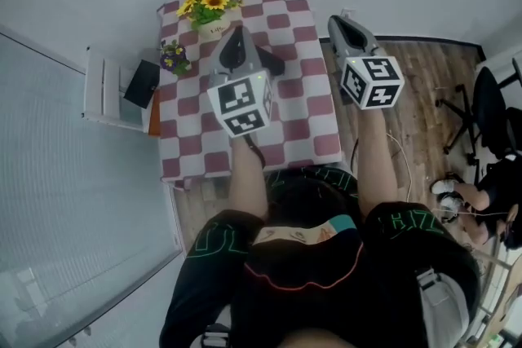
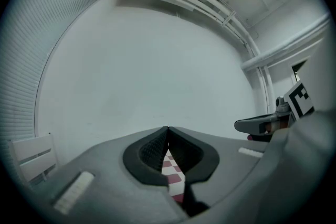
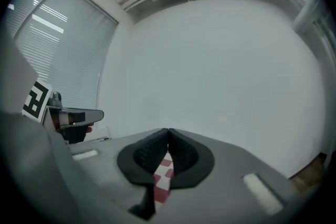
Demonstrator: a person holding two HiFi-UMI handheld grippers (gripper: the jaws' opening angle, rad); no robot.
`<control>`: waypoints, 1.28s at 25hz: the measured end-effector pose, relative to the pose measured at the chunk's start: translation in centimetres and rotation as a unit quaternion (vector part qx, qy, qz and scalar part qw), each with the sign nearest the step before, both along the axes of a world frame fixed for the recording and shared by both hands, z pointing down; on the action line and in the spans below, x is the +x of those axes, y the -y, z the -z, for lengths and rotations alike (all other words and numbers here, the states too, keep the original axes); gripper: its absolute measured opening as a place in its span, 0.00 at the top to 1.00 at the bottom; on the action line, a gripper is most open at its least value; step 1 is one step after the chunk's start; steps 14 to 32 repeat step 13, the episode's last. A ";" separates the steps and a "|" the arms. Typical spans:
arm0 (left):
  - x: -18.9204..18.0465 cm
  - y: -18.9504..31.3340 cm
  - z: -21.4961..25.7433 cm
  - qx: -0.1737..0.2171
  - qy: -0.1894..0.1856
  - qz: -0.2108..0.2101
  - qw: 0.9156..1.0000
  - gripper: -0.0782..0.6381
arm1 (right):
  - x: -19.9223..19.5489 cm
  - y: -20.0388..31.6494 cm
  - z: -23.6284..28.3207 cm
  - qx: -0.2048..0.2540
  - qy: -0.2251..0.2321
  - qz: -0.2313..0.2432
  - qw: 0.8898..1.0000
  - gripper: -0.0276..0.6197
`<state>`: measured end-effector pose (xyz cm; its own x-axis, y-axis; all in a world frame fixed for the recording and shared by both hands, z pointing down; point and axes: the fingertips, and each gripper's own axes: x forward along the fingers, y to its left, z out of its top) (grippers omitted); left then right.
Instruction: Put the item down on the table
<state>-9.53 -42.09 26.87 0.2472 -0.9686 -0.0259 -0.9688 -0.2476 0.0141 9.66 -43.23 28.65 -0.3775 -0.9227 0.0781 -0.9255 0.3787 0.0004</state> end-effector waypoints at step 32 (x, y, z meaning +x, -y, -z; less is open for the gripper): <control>-2.5 0.2 1.0 0.012 0.004 0.017 1.000 0.88 | -2.9 0.9 2.4 0.036 -0.012 0.021 0.999 0.95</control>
